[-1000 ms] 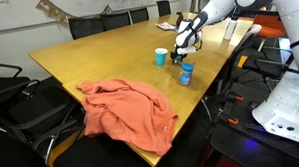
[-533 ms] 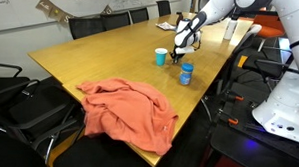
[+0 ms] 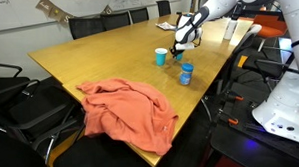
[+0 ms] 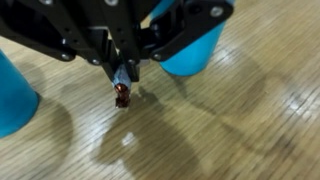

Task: Place the candy in the blue cup on the left

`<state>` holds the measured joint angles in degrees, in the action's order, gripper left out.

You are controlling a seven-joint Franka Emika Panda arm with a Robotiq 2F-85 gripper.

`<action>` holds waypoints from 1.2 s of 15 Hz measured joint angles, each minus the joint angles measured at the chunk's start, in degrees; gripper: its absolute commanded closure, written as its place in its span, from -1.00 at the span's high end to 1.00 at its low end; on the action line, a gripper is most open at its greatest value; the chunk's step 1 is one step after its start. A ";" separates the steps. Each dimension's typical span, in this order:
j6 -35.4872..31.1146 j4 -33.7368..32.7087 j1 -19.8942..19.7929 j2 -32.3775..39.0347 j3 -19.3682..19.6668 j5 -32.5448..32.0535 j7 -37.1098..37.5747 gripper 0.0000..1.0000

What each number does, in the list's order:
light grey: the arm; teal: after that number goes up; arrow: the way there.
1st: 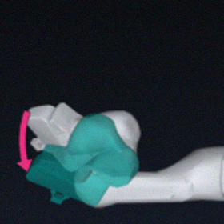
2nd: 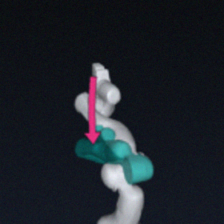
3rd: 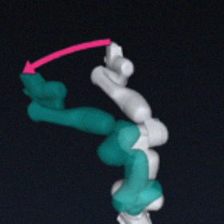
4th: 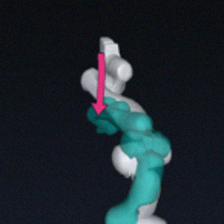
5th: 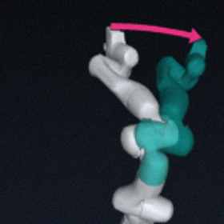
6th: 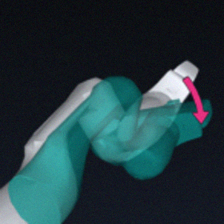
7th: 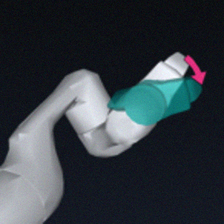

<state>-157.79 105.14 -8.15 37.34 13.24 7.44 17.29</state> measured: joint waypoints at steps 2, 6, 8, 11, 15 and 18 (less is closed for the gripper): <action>-0.46 3.02 -0.19 -5.09 -0.59 1.27 -0.11 -0.93; -0.51 8.51 -2.25 -17.17 -5.34 8.71 -1.93 -0.93; -0.71 10.03 -2.58 -21.76 -7.32 12.42 -3.37 -0.93; -2.20 10.45 -2.41 -24.14 -9.21 15.74 -4.72 -0.93; -2.89 10.17 -1.92 -21.23 -9.52 15.92 -4.72 -0.93; -4.36 9.12 -1.91 -17.42 -9.34 15.47 -4.71 -0.23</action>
<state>-162.15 114.26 -10.06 19.92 3.90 22.92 12.58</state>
